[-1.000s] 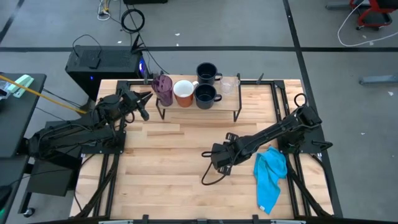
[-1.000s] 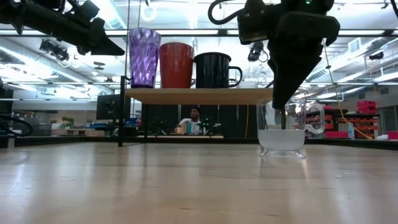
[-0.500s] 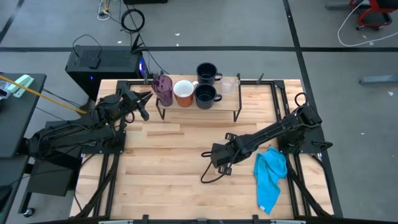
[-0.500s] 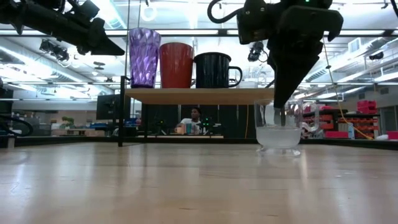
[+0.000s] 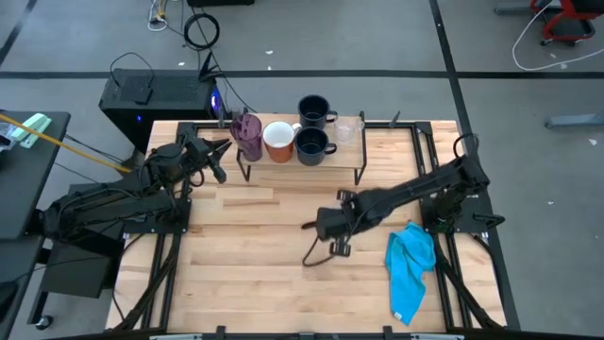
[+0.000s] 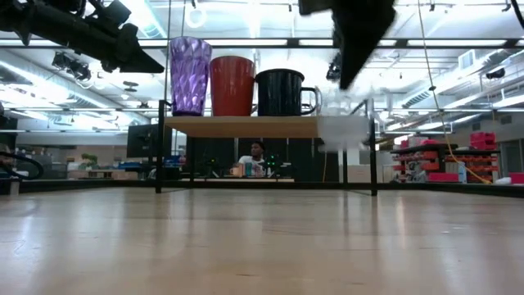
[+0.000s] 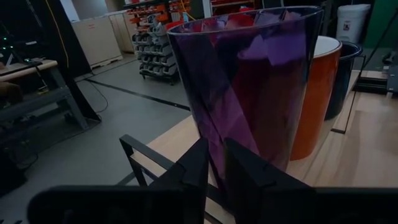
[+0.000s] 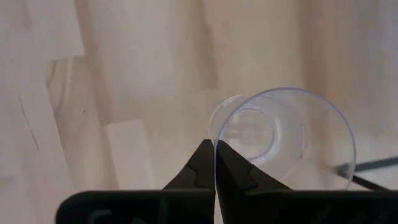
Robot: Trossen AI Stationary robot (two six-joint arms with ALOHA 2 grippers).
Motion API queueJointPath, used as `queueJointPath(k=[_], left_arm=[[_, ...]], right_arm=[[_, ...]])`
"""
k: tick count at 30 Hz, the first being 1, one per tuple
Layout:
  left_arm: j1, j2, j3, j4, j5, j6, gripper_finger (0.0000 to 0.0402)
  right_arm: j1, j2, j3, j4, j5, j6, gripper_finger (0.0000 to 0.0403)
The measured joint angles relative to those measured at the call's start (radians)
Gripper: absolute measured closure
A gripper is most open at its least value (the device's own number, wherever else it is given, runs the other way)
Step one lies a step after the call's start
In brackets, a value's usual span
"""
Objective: Stack small to large cups/mugs on shelf
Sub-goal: Align the transparent mug with the other transparent mug on the shelf
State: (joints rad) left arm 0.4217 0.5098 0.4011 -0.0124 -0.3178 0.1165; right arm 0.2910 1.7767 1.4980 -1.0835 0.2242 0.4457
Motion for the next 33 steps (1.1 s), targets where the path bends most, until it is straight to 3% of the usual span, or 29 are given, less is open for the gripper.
queueJointPath(k=[6,15,25,33], left_arm=[[0.000,0.000,0.000,0.000,0.000,0.000,0.0340],[0.000,0.000,0.000,0.000,0.000,0.000,0.0343],[0.000,0.000,0.000,0.000,0.000,0.000,0.0341],[0.000,0.000,0.000,0.000,0.000,0.000,0.0339]], right_arm=[[-0.085,-0.002,0.166,-0.147,0.015,-0.098,0.0400],[-0.212,-0.002,0.290,-0.279,0.000,-0.261,0.0401],[-0.350,-0.002,0.310,-0.310,-0.052,-0.388,0.0401],[-0.382,-0.049,0.309,-0.316,-0.089,-0.400,0.0401]])
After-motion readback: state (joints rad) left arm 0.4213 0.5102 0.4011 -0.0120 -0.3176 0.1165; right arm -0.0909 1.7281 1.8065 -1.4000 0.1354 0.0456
